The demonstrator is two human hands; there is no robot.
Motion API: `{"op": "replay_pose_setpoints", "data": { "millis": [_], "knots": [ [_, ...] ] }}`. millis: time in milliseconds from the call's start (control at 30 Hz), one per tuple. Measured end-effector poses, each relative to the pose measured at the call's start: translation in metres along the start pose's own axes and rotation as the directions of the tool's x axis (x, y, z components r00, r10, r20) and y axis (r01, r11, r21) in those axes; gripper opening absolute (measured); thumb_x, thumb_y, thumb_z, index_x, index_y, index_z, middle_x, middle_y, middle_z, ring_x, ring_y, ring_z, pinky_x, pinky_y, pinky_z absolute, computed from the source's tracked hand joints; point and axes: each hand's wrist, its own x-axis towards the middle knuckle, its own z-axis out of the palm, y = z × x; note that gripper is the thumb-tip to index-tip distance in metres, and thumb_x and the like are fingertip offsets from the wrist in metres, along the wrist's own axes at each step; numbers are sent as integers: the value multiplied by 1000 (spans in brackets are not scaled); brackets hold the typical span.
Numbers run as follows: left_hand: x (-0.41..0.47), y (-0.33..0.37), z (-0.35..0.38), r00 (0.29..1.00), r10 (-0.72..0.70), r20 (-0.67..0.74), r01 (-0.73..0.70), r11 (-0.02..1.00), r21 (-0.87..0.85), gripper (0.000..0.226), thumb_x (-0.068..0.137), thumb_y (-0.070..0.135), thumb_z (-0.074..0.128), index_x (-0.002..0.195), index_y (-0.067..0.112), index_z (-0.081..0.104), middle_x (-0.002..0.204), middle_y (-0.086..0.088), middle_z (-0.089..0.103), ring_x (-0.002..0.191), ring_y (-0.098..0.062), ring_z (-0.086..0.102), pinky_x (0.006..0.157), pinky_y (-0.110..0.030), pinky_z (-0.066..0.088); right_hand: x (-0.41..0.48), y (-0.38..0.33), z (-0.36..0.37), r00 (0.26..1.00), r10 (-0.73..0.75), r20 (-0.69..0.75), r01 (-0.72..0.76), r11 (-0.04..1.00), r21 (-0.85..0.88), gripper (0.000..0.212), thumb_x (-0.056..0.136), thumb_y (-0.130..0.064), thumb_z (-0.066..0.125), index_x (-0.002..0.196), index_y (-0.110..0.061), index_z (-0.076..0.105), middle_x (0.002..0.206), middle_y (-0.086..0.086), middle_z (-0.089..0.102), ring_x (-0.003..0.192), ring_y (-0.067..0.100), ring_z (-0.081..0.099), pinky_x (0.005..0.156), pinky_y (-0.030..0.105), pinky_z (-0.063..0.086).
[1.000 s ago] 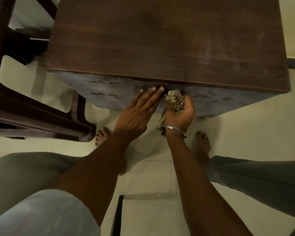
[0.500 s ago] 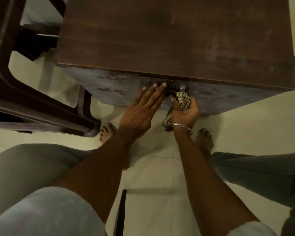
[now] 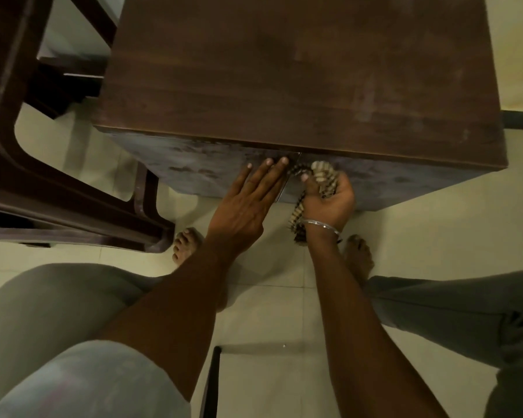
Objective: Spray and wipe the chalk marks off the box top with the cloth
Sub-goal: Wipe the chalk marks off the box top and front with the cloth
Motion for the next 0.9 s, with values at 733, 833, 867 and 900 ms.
{"op": "replay_pose_setpoints", "data": {
  "millis": [733, 833, 867, 900],
  "knots": [
    [-17, -5, -4, 993, -117, 7, 117, 993, -29, 91, 79, -6, 43, 159, 9, 3, 167, -6, -7, 154, -23, -7, 125, -44, 4, 0, 29, 14, 981, 138, -134, -149, 986, -76, 24, 72, -6, 73, 96, -8, 71, 92, 7, 70, 85, 13, 66, 79, 24, 54],
    [-23, -7, -7, 988, -151, 7, 152, 988, -17, 92, 78, -6, 43, 159, 9, 1, 166, -6, -10, 154, -23, -8, 125, -43, 2, -21, 23, 14, 797, 511, -322, -488, 859, 155, 37, 66, -13, 84, 100, -7, 70, 97, 11, 71, 87, 19, 65, 82, 32, 54],
    [-24, -8, -8, 987, -159, 2, 159, 987, -11, 92, 78, -6, 43, 158, 9, 2, 166, -6, -9, 154, -24, -7, 125, -44, 3, -29, 20, 16, 786, 550, -282, -526, 835, 163, 36, 66, -15, 86, 97, -8, 70, 94, 7, 71, 84, 18, 66, 82, 35, 56],
    [-25, -8, -8, 985, -172, -5, 172, 985, -3, 91, 78, -6, 43, 158, 8, 3, 167, -7, -8, 154, -25, -6, 125, -44, 4, -37, 14, 20, 833, 506, -225, -487, 863, 136, 33, 66, -16, 86, 92, -8, 69, 90, 4, 71, 81, 15, 66, 81, 36, 56]
  ]
}}
